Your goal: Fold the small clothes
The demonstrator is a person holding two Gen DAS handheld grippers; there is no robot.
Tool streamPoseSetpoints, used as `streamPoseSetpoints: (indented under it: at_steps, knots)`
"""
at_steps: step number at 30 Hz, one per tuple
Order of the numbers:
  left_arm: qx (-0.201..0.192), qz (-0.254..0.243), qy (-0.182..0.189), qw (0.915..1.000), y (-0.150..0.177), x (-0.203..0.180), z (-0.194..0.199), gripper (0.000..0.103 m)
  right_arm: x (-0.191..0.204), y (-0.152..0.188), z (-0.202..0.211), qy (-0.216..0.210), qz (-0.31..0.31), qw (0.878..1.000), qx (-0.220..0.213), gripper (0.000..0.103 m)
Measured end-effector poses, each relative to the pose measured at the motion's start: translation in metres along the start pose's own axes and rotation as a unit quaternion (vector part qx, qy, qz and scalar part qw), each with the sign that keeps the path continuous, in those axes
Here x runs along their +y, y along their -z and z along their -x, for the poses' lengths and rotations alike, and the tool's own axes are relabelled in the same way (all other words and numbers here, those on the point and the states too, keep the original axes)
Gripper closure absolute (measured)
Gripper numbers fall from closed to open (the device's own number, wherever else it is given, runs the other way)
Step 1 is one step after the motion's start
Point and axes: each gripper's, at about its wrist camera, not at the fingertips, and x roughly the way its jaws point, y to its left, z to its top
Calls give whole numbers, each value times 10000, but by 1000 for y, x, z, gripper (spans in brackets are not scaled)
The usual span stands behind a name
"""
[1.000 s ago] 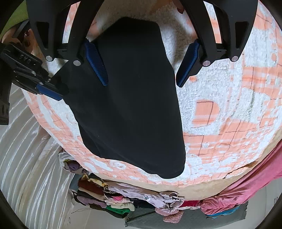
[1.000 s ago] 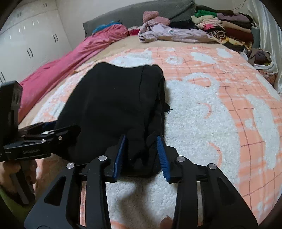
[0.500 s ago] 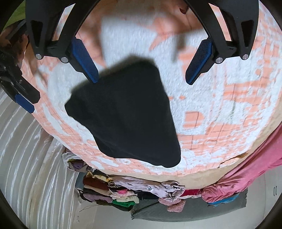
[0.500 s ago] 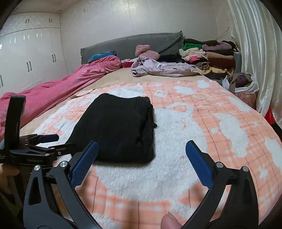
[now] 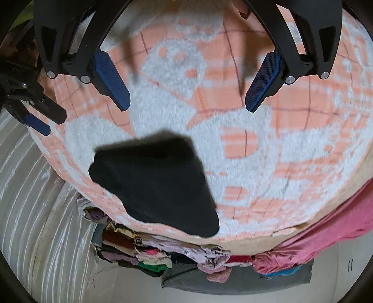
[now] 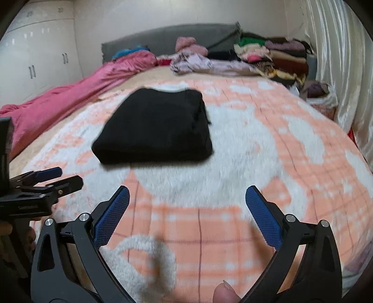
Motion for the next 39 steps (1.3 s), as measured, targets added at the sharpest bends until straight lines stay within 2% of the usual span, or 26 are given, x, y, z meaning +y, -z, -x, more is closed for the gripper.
streamPoseSetpoints:
  at_steps: [17,39]
  knots:
    - [193,44,-62,9998,6,2,-5,4,-1,8,-2,109,-97,9997,205,9]
    - [171,74,-116,9998,6,3,-1,4,-5,11,-3,180,-157,9995,214,9]
